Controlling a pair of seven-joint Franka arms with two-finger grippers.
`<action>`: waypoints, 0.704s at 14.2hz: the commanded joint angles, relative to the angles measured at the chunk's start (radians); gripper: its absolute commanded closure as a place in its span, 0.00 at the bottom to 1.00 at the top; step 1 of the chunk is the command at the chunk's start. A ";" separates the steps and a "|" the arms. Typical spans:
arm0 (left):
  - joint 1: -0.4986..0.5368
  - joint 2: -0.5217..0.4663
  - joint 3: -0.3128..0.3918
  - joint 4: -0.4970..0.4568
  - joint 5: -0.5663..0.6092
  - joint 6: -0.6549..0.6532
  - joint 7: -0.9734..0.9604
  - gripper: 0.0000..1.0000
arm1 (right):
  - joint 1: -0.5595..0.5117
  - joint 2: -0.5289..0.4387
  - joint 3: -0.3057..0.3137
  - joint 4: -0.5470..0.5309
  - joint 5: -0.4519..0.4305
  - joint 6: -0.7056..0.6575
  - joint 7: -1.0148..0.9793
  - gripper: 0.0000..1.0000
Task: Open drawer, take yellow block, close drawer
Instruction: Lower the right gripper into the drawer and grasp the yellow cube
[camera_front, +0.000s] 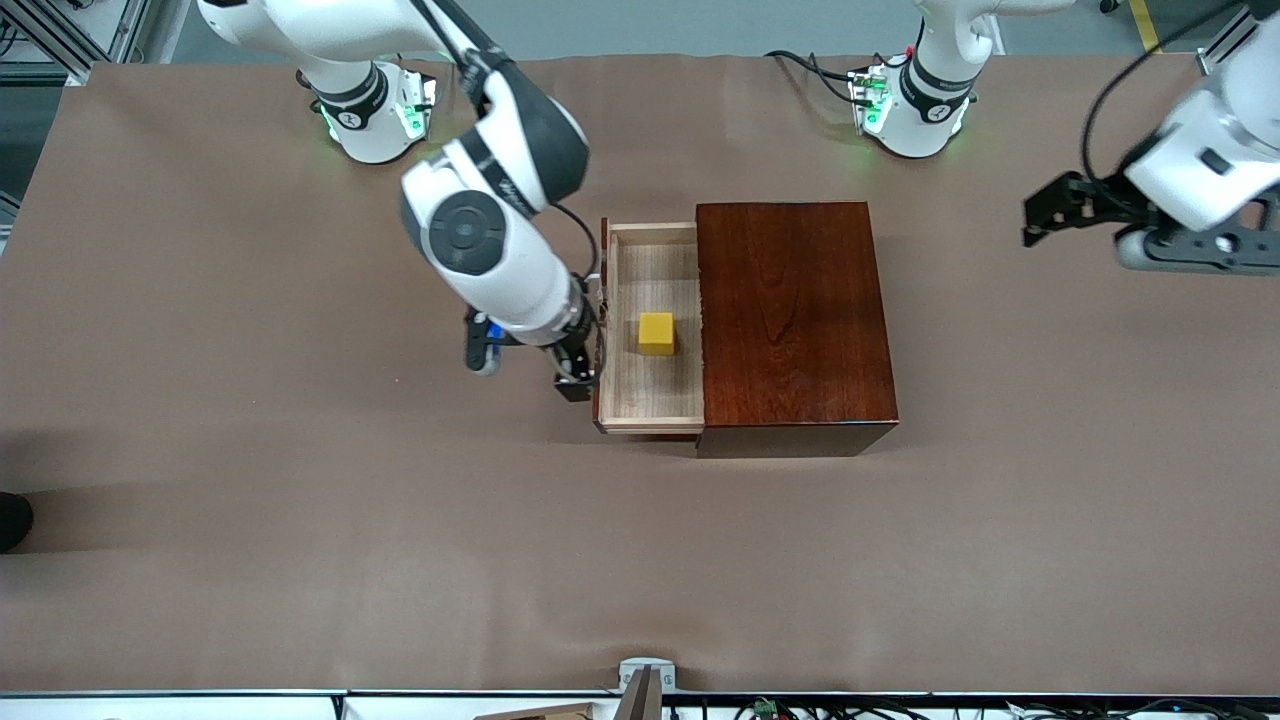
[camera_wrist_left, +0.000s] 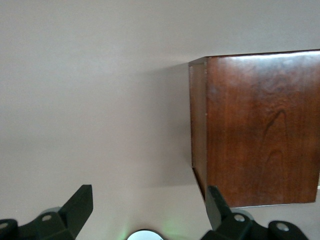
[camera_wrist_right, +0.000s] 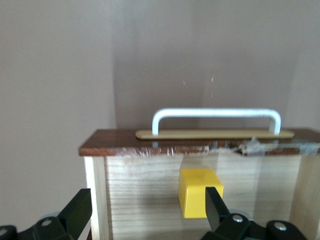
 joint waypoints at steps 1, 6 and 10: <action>0.007 -0.020 -0.016 -0.026 0.054 0.027 0.004 0.00 | 0.043 0.083 -0.013 0.111 -0.025 -0.014 0.117 0.00; 0.051 -0.016 -0.014 -0.033 0.047 0.085 0.027 0.00 | 0.103 0.093 -0.011 0.098 -0.042 -0.016 0.203 0.00; 0.056 -0.017 -0.002 -0.055 0.042 0.114 0.027 0.00 | 0.145 0.088 -0.013 0.023 -0.097 0.019 0.240 0.00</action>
